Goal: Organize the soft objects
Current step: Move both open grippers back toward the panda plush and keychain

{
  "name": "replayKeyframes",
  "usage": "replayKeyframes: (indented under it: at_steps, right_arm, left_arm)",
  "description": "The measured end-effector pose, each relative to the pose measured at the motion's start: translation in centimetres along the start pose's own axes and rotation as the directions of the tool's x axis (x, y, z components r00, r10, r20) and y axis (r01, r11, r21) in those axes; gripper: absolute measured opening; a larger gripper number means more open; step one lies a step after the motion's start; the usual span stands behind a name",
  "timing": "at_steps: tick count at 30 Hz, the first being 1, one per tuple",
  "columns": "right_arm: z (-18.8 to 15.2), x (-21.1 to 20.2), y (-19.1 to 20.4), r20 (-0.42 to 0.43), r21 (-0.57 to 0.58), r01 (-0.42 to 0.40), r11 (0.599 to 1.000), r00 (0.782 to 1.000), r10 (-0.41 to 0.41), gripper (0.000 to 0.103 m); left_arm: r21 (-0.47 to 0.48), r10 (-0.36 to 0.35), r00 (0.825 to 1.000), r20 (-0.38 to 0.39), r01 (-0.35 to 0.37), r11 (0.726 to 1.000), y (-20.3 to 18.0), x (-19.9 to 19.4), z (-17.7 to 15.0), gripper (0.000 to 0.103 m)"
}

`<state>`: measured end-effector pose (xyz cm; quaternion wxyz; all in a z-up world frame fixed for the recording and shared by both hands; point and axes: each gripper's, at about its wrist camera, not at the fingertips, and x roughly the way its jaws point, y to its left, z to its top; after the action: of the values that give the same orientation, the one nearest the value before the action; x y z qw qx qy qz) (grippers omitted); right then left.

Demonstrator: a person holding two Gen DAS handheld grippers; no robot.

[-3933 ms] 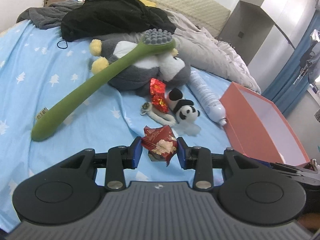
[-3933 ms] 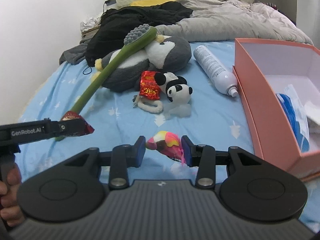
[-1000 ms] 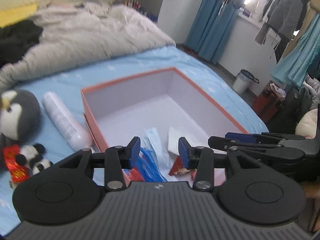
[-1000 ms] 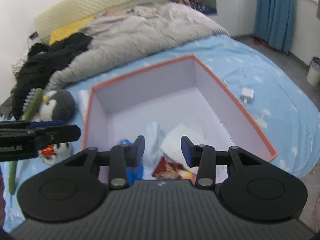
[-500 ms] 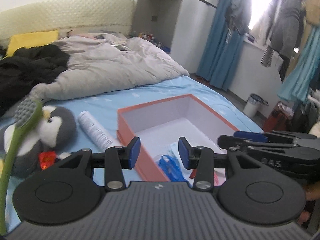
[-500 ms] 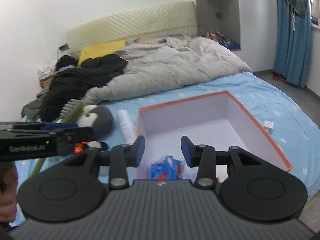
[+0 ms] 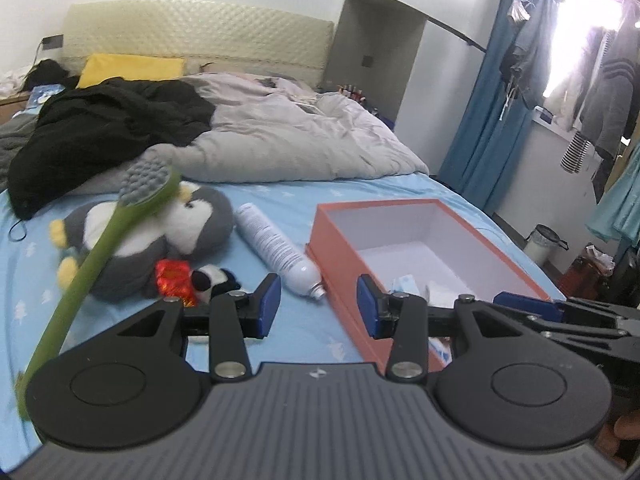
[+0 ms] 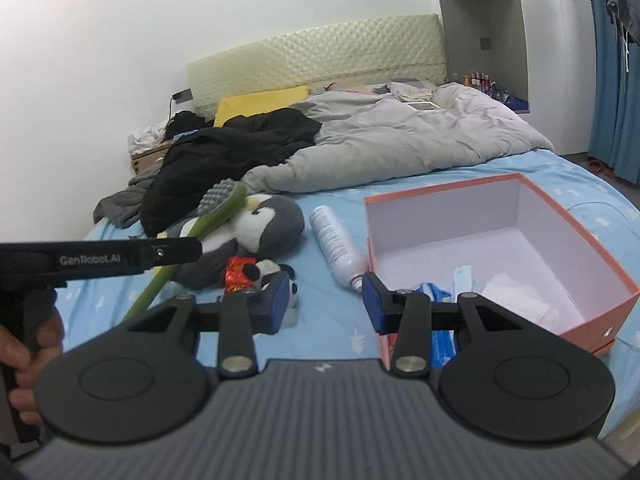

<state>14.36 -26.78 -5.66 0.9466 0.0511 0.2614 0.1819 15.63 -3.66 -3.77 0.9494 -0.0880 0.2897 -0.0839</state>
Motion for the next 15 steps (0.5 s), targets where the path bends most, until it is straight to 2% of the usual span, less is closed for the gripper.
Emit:
replayKeyframes:
  at_steps: [4,7,11,15]
  right_arm:
    - [-1.7,-0.6,1.6,-0.005,-0.002,-0.028,1.000,1.000,0.028,0.044]
    - [-2.6,-1.0,2.5,-0.013,0.007,-0.042,0.999,0.999,0.042,0.043]
    - [-4.1,-1.8,3.6,-0.033,0.017,-0.053,0.998,0.998,0.054,0.044]
    - [-5.9,-2.2,4.6,-0.067,0.035,-0.066,0.997,0.995,0.068,0.044]
  left_arm:
    - [-0.013,0.033,0.999,-0.003,-0.033,0.999,1.2,-1.6,-1.8,0.048]
    - [-0.033,0.027,1.000,0.007,-0.027,0.999,2.2,-2.8,-3.5,0.048]
    - [-0.043,0.081,0.997,-0.008,-0.081,0.996,2.9,-3.9,-5.9,0.048]
    - [-0.098,0.092,0.994,-0.056,-0.098,0.990,4.4,-4.6,-8.3,0.048]
